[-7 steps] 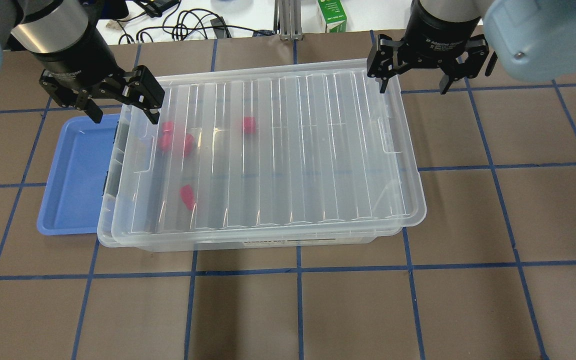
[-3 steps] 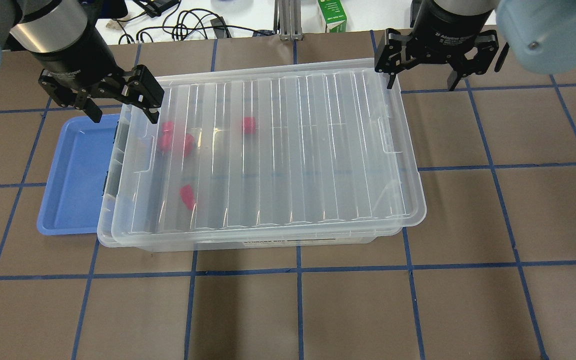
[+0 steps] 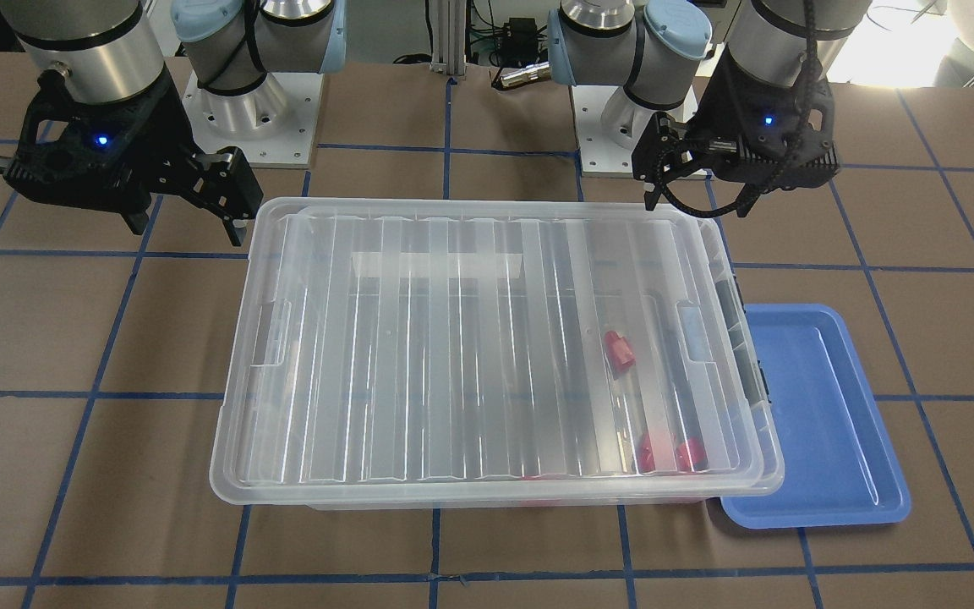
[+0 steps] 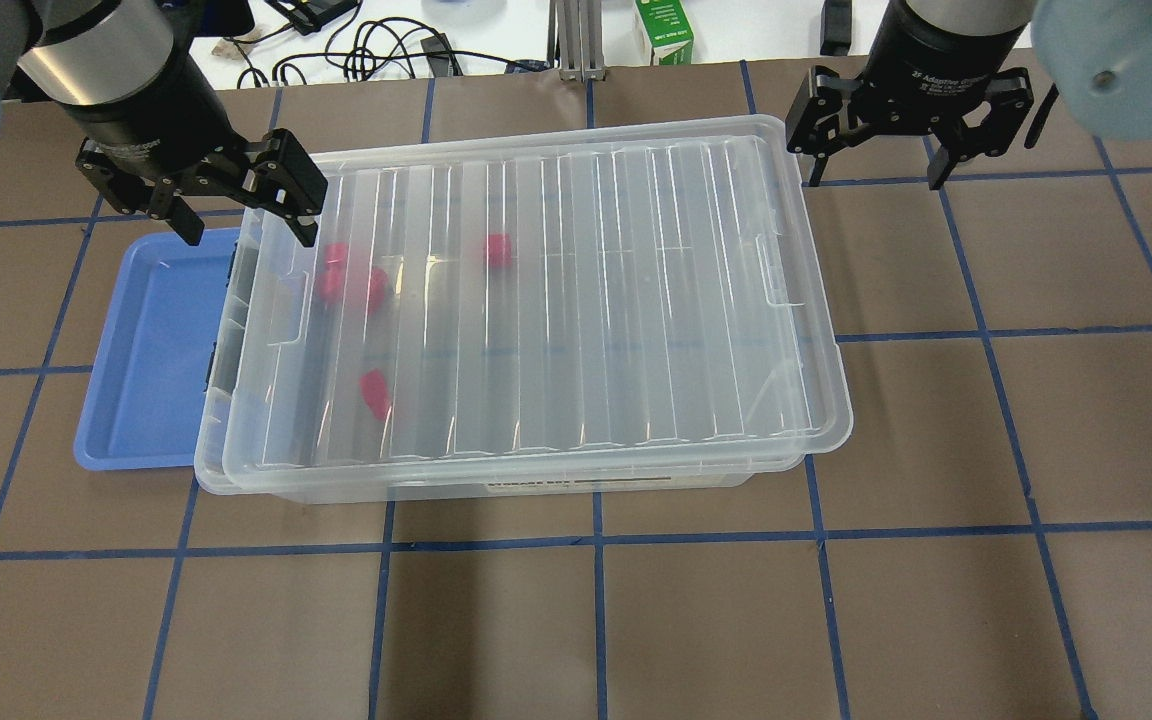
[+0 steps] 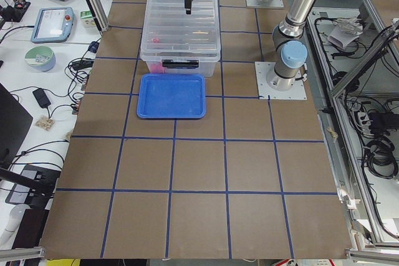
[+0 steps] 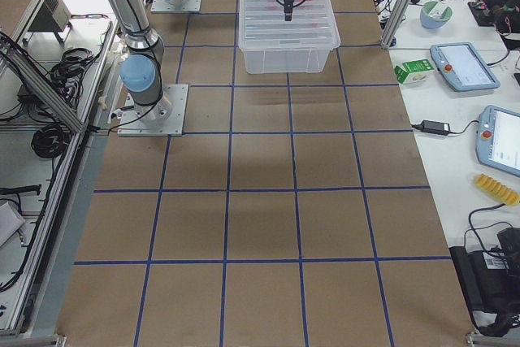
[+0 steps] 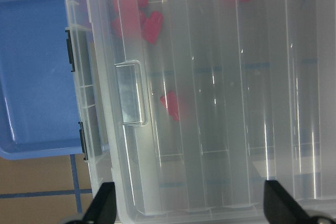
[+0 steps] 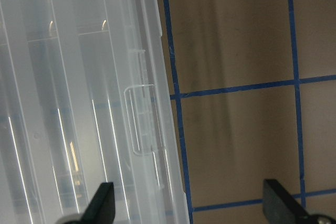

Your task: Place red block in blue tray from box

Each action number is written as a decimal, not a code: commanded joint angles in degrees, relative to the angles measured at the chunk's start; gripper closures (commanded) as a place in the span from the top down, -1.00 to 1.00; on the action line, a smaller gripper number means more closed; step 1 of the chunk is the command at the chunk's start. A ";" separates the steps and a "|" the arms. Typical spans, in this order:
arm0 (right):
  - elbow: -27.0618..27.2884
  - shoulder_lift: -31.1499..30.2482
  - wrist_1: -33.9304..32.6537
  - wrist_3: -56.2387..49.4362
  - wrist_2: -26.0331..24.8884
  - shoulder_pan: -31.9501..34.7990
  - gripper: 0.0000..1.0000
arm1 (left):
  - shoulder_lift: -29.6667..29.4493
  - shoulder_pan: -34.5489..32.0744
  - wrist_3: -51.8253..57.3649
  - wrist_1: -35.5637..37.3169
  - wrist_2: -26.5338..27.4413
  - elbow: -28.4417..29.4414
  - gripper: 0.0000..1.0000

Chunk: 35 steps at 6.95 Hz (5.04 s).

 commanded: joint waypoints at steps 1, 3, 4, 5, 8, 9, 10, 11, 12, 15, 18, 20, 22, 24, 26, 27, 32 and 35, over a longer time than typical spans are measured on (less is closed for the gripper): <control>6.62 3.80 -4.35 -1.18 -0.03 -3.27 1.00 | -0.02 0.06 -0.03 0.00 -0.02 0.00 1.00; 13.31 4.26 -12.71 -1.45 0.15 -4.78 1.00 | -0.11 0.06 -0.03 0.00 -0.02 0.00 1.00; 13.25 3.74 -13.26 -1.27 0.93 -4.61 1.00 | -0.02 0.06 -0.03 0.00 -0.02 -0.09 1.00; 13.07 3.21 -13.44 -1.18 2.07 -4.18 1.00 | -0.02 0.06 0.06 0.00 -0.02 0.00 1.00; 13.77 3.90 -13.71 -1.53 3.48 -4.00 1.00 | -0.28 -0.02 -0.03 0.00 -0.02 0.00 1.00; 14.21 4.78 -14.84 -1.71 4.18 -3.91 1.00 | -0.20 -0.02 -0.03 0.00 -0.02 0.00 1.00; 14.56 4.87 -15.28 -1.80 4.19 -3.91 1.00 | -0.37 -0.02 -0.03 0.09 -0.02 0.00 1.00; 14.57 4.87 -15.38 -2.41 4.10 -3.91 1.00 | -0.20 -0.02 -0.03 0.09 0.07 -0.09 1.00; 14.57 4.96 -15.72 -3.28 3.58 -3.91 1.00 | -0.37 -0.02 -0.03 0.09 -0.02 0.00 1.00; 14.48 4.96 -16.08 -6.19 -1.84 -4.52 1.00 | -0.37 0.06 -0.03 0.09 0.07 0.00 1.00; 14.48 4.87 -16.17 -9.00 -6.53 -6.88 1.00 | -0.55 -0.02 -0.03 0.17 -0.02 0.00 1.00; 14.48 4.52 -16.08 -12.34 -6.62 -11.44 1.00 | -0.55 -0.11 -0.12 0.26 -0.02 -0.09 1.00; 14.48 4.52 -16.08 -15.58 -8.55 -14.26 1.00 | -0.73 -0.02 -0.12 0.26 -0.02 0.00 1.00; 14.31 4.52 -16.08 -19.10 -8.38 -17.25 1.00 | -0.99 -0.02 -0.12 0.26 -0.54 -0.09 1.00; 14.39 4.43 -16.08 -19.11 -8.38 -17.27 1.00 | -2.30 -0.02 -0.12 0.52 -0.81 -1.48 1.00; 14.30 4.43 -15.99 -19.02 -8.38 -17.27 1.00 | -3.09 0.24 -0.12 0.70 -0.81 -2.28 1.00; 13.78 3.91 -15.90 -19.47 -7.94 -17.18 1.00 | -7.13 0.94 -0.11 15.40 -0.98 -12.87 1.00; 8.54 -1.44 -9.00 -14.75 -0.48 -12.38 1.00 | -8.28 1.29 -4.24 18.80 -0.72 -16.87 1.00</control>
